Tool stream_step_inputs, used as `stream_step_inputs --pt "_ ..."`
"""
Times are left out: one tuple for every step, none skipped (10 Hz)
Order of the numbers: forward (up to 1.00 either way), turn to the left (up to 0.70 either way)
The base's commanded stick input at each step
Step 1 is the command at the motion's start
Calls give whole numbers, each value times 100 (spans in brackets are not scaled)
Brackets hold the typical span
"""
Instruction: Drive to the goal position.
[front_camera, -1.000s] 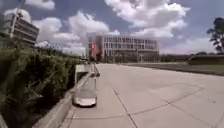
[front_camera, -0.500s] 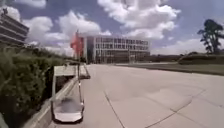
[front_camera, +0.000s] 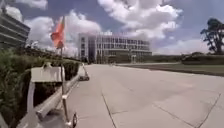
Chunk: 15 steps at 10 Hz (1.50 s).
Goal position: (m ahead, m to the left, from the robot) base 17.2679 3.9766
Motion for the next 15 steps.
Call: stream_step_inputs --pt "70 0" --pt "70 0" --pt "70 0" --pt "70 0" --pt "70 0" --pt "70 0" --pt "70 0" --pt "70 0" --pt "70 0" --pt "70 0" --pt "70 0" --pt "70 0" --pt "70 0" --pt "70 0" --pt "70 0"
